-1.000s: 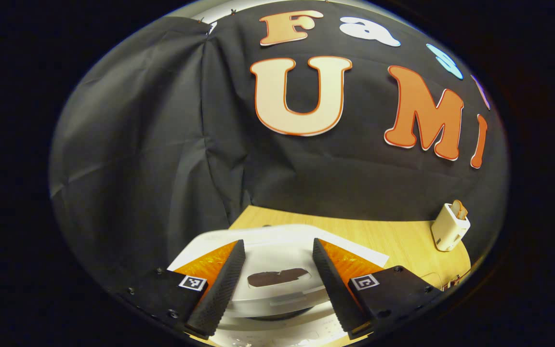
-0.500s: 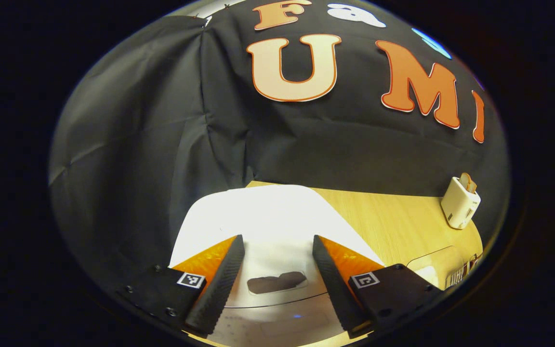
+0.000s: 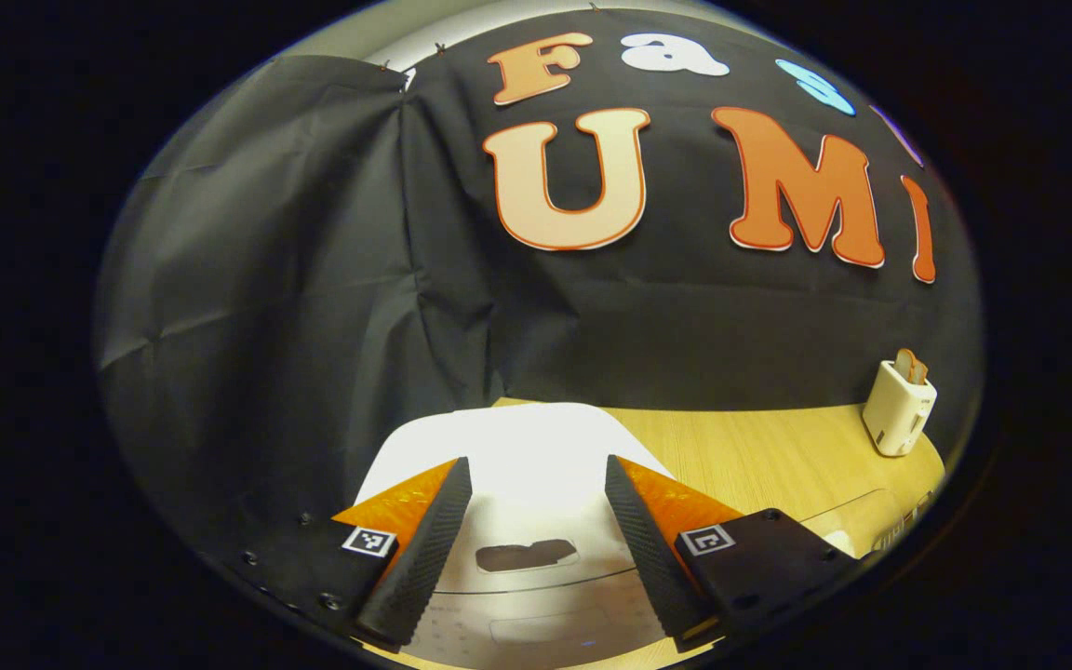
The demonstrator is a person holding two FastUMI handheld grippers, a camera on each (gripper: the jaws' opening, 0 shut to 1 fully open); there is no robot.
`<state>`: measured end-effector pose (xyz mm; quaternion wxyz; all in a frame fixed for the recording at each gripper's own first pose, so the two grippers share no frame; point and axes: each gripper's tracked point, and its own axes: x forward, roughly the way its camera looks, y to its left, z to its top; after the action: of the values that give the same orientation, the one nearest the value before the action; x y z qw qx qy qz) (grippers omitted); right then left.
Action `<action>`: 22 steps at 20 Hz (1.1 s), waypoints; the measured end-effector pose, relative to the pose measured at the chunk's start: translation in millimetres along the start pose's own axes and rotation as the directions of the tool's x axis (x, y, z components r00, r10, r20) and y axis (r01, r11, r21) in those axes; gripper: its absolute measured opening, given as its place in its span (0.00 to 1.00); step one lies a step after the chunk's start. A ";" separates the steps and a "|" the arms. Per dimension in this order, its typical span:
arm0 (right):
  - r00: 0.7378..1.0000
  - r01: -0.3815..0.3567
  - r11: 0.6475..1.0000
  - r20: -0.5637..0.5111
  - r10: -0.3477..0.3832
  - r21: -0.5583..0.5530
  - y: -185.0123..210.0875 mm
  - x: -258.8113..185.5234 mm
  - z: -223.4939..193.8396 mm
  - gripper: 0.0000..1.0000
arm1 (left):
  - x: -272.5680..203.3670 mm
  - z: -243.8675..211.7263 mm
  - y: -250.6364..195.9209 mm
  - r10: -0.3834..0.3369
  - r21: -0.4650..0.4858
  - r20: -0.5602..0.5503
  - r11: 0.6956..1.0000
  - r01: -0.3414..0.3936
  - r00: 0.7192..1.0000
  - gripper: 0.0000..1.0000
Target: Close the left gripper, press the button to open the rice cooker; take a wooden spoon from the chopstick holder with the right hand, scoop a spoonful of rice and pour it into the rice cooker, then put the wooden spoon back into the chopstick holder.
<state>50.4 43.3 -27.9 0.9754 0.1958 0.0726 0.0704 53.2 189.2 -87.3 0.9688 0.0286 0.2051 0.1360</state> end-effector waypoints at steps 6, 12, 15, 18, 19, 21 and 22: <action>0.998 0.045 0.996 0.036 -0.042 -0.071 3.7 5.0 6.5 0.86 | -38.4 46.6 -15.7 -0.025 -0.001 0.210 1.000 0.025 0.977 0.96; 0.994 0.048 0.982 0.108 -0.028 -0.181 24.0 4.8 7.7 0.96 | -76.0 61.6 -61.8 -0.116 0.029 0.345 0.993 0.113 0.932 0.97; 0.992 0.059 0.970 0.121 -0.030 -0.238 29.3 4.5 6.9 0.90 | -90.7 64.1 -85.3 -0.163 0.069 0.388 0.987 0.148 0.907 0.96; 0.989 0.047 0.963 0.149 -0.007 -0.265 42.8 4.8 7.0 0.91 | -101.4 62.9 -109.2 -0.222 0.083 0.428 0.975 0.207 0.876 0.97; 0.989 0.045 0.961 0.150 -0.004 -0.273 45.3 5.9 4.6 0.92 | -103.7 60.7 -117.6 -0.243 0.087 0.433 0.970 0.228 0.868 0.96; 0.990 0.034 0.959 0.141 0.007 -0.281 49.9 8.1 -0.9 0.93 | -103.4 51.7 -126.7 -0.267 0.095 0.421 0.964 0.250 0.867 0.96; 0.991 0.030 0.960 0.136 0.009 -0.278 51.4 10.2 -4.2 0.93 | -101.0 49.6 -126.2 -0.266 0.091 0.417 0.964 0.251 0.869 1.00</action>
<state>54.1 93.5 -12.8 0.9963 0.0600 -0.0034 0.0613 16.3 40.1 -16.7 0.9989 0.0464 -0.0068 -0.0079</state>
